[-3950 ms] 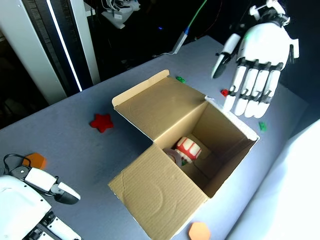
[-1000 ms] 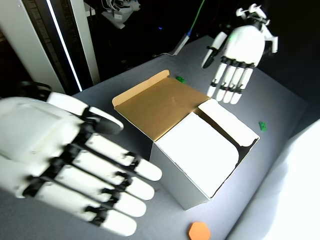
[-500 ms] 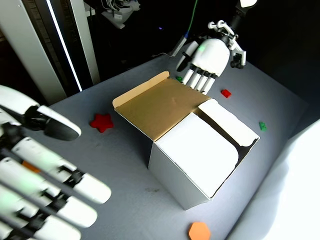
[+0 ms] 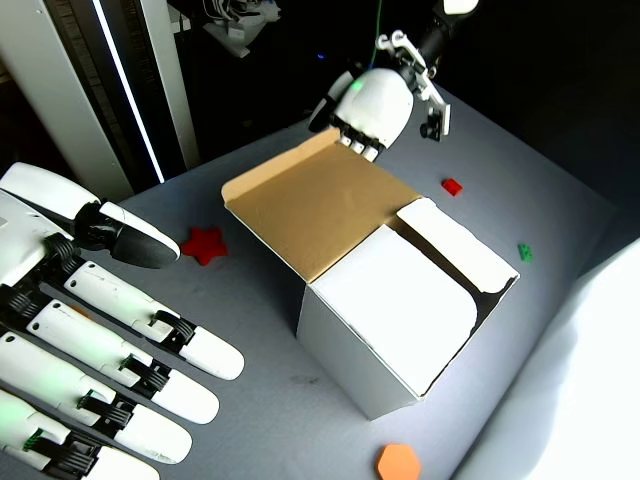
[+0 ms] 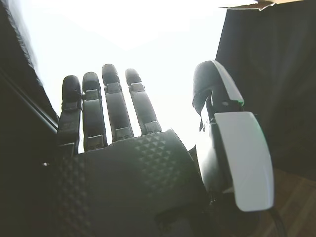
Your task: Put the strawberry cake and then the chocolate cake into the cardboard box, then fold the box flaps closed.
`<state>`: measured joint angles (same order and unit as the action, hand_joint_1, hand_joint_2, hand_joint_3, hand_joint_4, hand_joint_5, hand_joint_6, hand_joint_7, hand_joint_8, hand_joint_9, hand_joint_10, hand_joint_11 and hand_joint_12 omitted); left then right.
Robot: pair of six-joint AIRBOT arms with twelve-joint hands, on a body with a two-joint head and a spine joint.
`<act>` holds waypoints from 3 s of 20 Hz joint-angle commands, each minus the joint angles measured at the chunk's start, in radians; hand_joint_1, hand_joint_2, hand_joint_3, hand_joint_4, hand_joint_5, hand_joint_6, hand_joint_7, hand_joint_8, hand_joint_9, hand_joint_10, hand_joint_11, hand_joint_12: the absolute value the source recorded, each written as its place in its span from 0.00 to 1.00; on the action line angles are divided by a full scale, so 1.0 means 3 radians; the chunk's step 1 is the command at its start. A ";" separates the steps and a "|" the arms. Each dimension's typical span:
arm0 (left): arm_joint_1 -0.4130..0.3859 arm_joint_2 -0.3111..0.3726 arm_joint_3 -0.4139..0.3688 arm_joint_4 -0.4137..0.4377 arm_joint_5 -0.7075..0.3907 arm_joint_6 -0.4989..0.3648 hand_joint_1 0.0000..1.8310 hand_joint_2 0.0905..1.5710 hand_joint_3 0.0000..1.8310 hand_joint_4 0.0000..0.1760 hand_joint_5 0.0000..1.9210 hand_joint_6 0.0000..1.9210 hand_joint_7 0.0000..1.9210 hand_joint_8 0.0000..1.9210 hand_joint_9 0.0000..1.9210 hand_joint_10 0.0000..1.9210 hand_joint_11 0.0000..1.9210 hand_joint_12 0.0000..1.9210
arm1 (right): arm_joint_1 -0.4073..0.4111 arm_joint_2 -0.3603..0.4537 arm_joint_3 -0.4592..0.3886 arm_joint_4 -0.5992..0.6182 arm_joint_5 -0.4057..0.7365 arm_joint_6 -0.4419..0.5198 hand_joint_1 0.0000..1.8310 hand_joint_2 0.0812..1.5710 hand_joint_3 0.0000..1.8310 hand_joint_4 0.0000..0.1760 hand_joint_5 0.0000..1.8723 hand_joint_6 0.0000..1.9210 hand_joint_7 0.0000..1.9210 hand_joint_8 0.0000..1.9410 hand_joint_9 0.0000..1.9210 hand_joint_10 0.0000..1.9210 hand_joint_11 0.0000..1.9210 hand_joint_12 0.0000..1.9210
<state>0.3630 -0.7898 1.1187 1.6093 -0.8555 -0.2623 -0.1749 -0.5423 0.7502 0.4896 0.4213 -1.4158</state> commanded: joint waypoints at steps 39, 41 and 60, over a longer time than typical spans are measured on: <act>-0.1194 -0.1200 0.2083 0.0309 -0.0453 -0.0649 0.00 0.86 0.00 0.22 0.05 0.00 0.09 0.00 0.08 0.00 0.00 0.31 | 0.0037 0.0009 0.0012 -0.0031 0.0688 0.0031 0.00 0.81 0.00 0.00 0.05 0.00 0.07 0.00 0.06 0.00 0.00 0.14; -0.1247 -0.1072 0.1959 0.0348 -0.0459 -0.0665 0.00 0.86 0.00 0.20 0.05 0.00 0.08 0.00 0.08 0.00 0.00 0.31 | 0.0034 0.0010 0.0012 -0.0031 0.0685 0.0031 0.00 0.81 0.00 0.00 0.05 0.00 0.08 0.00 0.07 0.00 0.00 0.16; -0.1178 0.0453 0.1217 0.0555 -0.0826 -0.1044 0.10 0.89 0.00 0.00 0.45 0.90 0.52 0.94 0.48 0.99 0.38 1.00 | 0.0019 0.0011 0.0010 -0.0033 0.0564 0.0030 0.01 0.83 0.00 0.00 0.51 0.70 0.58 0.84 0.53 0.99 0.42 1.00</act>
<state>0.0174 -0.6621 1.4887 1.8572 -1.1091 -0.5758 -0.1783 -0.5529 0.7502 0.4953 0.4835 -1.4120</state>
